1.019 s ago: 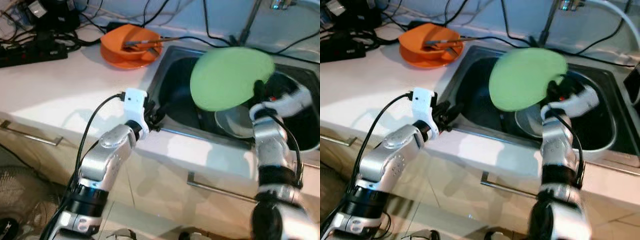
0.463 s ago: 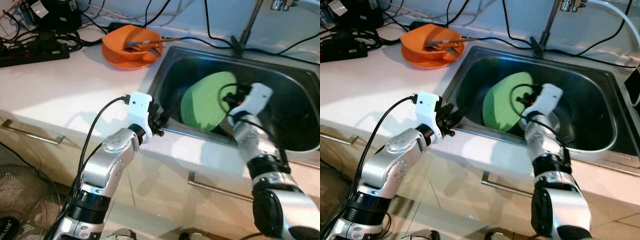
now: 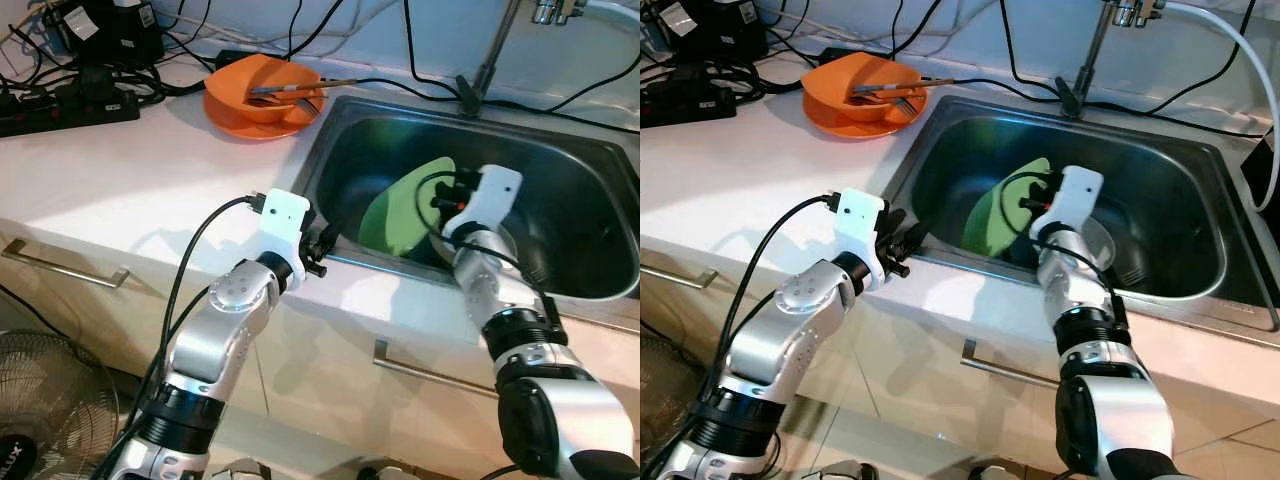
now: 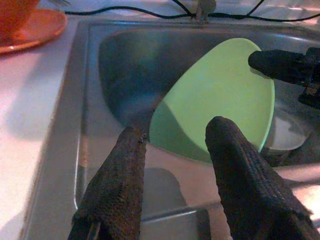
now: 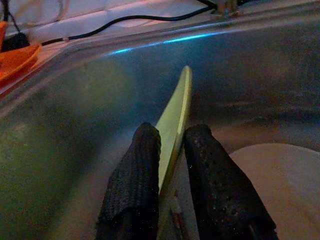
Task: Kitchen organization
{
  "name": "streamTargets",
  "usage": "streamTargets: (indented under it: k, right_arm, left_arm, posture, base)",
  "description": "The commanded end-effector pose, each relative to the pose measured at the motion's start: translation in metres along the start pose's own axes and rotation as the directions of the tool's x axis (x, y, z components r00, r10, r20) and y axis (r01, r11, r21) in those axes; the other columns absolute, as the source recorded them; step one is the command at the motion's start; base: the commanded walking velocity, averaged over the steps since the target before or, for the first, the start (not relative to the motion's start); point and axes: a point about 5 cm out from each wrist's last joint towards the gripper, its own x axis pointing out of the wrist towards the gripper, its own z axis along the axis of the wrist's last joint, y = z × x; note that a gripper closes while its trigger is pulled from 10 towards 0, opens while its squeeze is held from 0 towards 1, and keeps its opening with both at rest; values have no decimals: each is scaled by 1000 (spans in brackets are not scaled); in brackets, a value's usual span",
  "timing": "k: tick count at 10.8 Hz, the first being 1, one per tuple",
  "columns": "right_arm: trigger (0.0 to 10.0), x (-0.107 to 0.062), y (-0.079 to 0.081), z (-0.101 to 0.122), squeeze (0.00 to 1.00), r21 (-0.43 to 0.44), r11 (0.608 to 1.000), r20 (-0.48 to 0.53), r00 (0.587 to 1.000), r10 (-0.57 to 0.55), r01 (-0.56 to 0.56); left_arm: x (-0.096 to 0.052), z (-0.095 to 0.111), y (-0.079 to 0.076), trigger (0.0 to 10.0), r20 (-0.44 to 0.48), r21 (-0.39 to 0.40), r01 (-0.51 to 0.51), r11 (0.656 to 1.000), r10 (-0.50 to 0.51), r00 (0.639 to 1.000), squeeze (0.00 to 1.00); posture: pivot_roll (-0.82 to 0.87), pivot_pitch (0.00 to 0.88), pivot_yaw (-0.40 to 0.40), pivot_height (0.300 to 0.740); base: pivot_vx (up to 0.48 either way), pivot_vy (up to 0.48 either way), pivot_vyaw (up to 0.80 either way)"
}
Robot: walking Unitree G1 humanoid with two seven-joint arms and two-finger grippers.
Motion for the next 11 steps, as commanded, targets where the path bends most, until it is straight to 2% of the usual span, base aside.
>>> streamTargets:
  k: [1, 3, 4, 5, 6, 7, 8, 10, 11]
  right_arm:
    - [10000, -1, 4, -5, 0, -26, 999, -3, 1000, 19, -19]
    - [10000, -4, 14, -1, 0, -110, 993, 61, 996, 60, -53]
    - [10000, -5, 15, 1, 0, -125, 990, 70, 995, 75, -65]
    - [10000, -5, 14, 3, 1000, -118, 991, 77, 994, 73, -64]
    - [10000, -4, 12, 5, 937, -137, 989, 86, 994, 61, -49]
    - [10000, -4, 10, 10, 0, -195, 980, 115, 992, 53, -29]
    - [10000, -4, 9, 14, 0, -209, 978, 133, 990, 45, -16]
    - [10000, -4, 6, 29, 0, -313, 949, 197, 980, 39, 25]
    - [10000, -5, 6, 36, 0, -336, 941, 240, 970, 46, 39]
  left_arm:
    - [-1, -9, 1, 10000, -31, 12, -19, 1000, 19, 999, 0]
    - [-1, -12, 6, 10000, -18, 10, -63, 998, 63, 998, 0]
    - [0, -13, 5, 10000, -20, 15, -64, 998, 64, 998, 0]
    - [0, -14, 4, 10000, -21, 17, -58, 998, 59, 998, 0]
    - [1, -14, 3, 10000, -21, 20, -57, 998, 57, 998, 0]
    - [1, -14, 3, 10000, -18, 19, -58, 998, 58, 998, 0]
    - [2, -15, 3, 10000, -18, 20, -59, 998, 59, 998, 0]
    - [2, -17, 5, 10000, -31, 23, -62, 998, 63, 998, 0]
    - [3, -17, 6, 10000, -33, 26, -66, 997, 67, 997, 0]
  posture:
    - [85, 35, -43, 740]
    - [80, 32, -41, 740]
    - [75, 30, -40, 740]
    - [73, 29, -40, 740]
    - [73, 33, -41, 740]
    - [73, 38, -41, 740]
    - [72, 43, -42, 740]
    - [71, 51, -41, 740]
    - [65, 58, -40, 740]
  base:
    - [0, 0, 0]
    - [0, 0, 0]
    - [0, 0, 0]
    - [0, 0, 0]
    - [0, 0, 0]
    - [0, 0, 0]
    - [0, 0, 0]
    - [0, 0, 0]
    - [0, 0, 0]
